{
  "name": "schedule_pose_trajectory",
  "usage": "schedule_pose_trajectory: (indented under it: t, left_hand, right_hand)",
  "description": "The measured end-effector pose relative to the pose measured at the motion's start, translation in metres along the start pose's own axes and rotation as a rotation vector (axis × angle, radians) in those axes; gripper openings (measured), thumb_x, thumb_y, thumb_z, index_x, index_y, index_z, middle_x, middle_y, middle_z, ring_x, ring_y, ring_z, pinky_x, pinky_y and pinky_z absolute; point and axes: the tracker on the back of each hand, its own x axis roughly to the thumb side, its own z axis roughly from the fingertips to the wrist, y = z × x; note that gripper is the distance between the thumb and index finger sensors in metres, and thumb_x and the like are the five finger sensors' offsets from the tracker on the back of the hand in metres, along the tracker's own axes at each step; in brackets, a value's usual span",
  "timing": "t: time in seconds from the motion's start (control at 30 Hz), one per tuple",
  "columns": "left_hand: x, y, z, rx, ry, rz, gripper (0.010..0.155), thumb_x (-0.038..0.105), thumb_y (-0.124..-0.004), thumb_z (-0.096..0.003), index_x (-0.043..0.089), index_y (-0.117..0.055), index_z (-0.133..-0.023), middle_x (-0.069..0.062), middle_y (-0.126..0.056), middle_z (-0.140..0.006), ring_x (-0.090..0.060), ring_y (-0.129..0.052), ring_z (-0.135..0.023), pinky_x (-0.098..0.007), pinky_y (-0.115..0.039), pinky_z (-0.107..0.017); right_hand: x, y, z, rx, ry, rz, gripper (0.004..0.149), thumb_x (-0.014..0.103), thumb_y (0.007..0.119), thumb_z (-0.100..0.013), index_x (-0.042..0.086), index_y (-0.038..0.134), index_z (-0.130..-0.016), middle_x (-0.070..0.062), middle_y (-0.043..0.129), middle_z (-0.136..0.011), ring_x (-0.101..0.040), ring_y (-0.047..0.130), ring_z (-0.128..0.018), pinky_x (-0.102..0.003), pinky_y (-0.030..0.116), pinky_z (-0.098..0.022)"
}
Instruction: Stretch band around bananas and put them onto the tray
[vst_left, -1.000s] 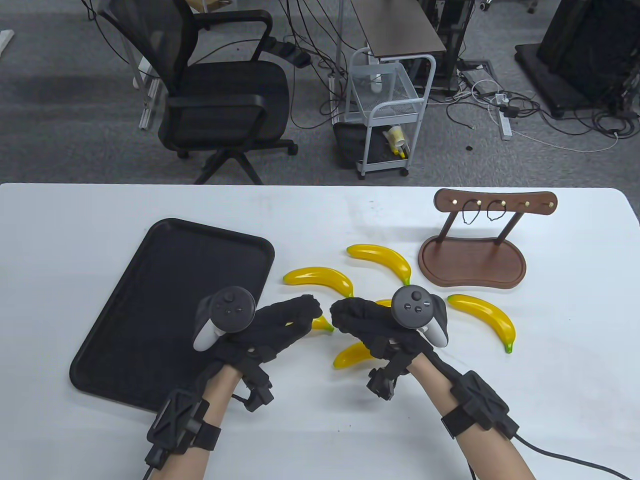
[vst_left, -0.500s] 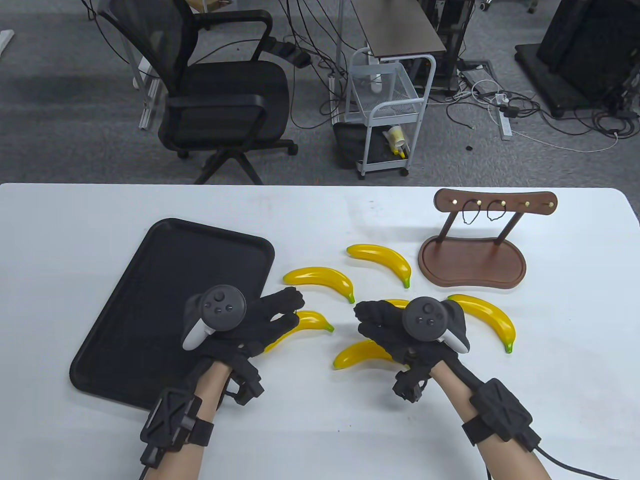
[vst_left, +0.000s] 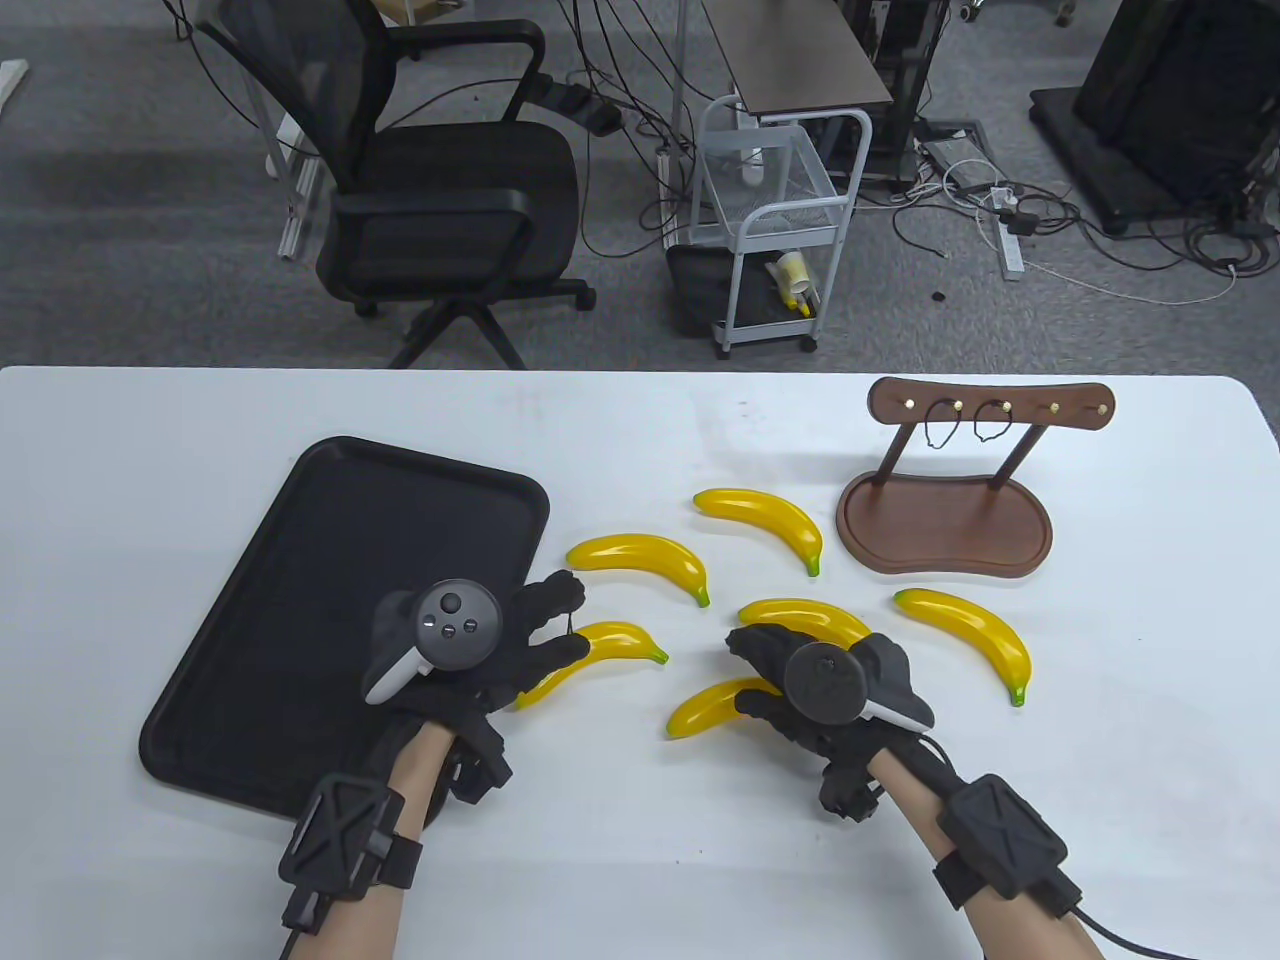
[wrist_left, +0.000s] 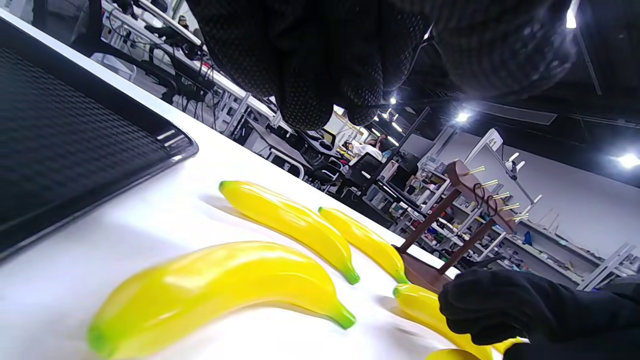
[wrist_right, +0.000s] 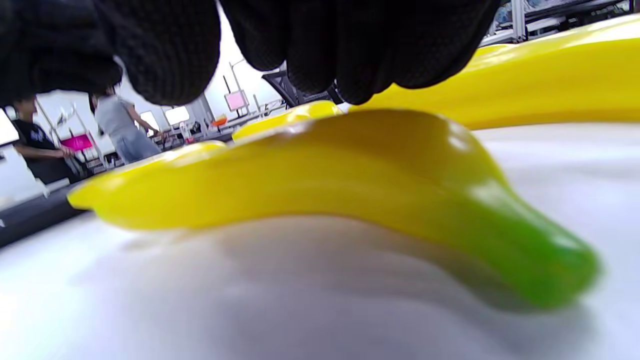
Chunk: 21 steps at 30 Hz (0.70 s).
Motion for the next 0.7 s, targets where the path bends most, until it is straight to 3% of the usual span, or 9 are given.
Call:
schedule_pose_trajectory:
  t: [0.7]
  left_hand:
    - [-0.015, -0.003, 0.001, 0.017, 0.034, 0.034, 0.070, 0.057, -0.072, -0.0494, 0.029, -0.051, -0.111, 0.007, -0.068, -0.116, -0.021, -0.075, -0.109, -0.043, -0.059, -0.086]
  right_hand:
    - [0.003, 0.022, -0.006, 0.091, -0.027, 0.180, 0.074, 0.041, 0.084, -0.046, 0.019, 0.051, -0.108, -0.009, 0.064, -0.108, -0.032, 0.078, -0.090, -0.050, 0.074, -0.060]
